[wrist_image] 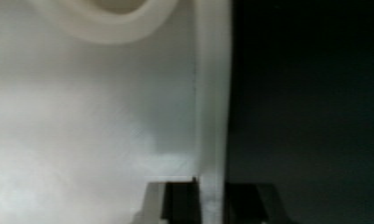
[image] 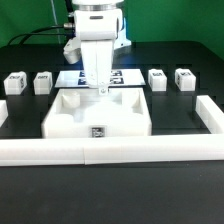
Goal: Assemble square table
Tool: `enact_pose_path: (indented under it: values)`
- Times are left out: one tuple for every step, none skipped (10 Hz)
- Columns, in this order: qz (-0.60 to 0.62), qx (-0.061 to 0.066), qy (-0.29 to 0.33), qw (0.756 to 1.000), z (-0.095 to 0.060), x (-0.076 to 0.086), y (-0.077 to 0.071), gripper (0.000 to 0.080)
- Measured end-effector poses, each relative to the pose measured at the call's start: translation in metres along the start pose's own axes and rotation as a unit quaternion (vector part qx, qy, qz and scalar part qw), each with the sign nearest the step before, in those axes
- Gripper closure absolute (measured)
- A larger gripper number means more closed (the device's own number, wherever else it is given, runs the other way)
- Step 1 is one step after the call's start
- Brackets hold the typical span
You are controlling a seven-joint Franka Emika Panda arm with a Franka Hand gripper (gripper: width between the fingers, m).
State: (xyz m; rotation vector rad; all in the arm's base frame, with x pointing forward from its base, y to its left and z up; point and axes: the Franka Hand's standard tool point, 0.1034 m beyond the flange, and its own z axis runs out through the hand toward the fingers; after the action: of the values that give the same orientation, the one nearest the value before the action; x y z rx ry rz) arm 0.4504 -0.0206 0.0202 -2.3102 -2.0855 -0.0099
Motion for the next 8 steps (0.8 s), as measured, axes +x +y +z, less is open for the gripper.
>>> enact_pose_path:
  values:
    - [0.0,0.0,0.0,1.0,0.0,0.0,0.0,0.0744]
    - [0.0,0.0,0.0,1.0,0.0,0.0,0.0,0.0744]
    - [0.0,0.0,0.0,1.0,0.0,0.0,0.0,0.0744]
    - [0.0,0.0,0.0,1.0,0.0,0.0,0.0,0.0744]
    - [0.0,0.0,0.0,1.0,0.0,0.0,0.0,0.0744]
    - [0.0,0.0,0.0,1.0,0.0,0.0,0.0,0.0742]
    - [0.007,-0.001,0.0,1.0,0.0,0.005,0.001,0.0742]
    - [0.001,-0.005,0.001,1.0,0.001,0.026,0.006,0.0742]
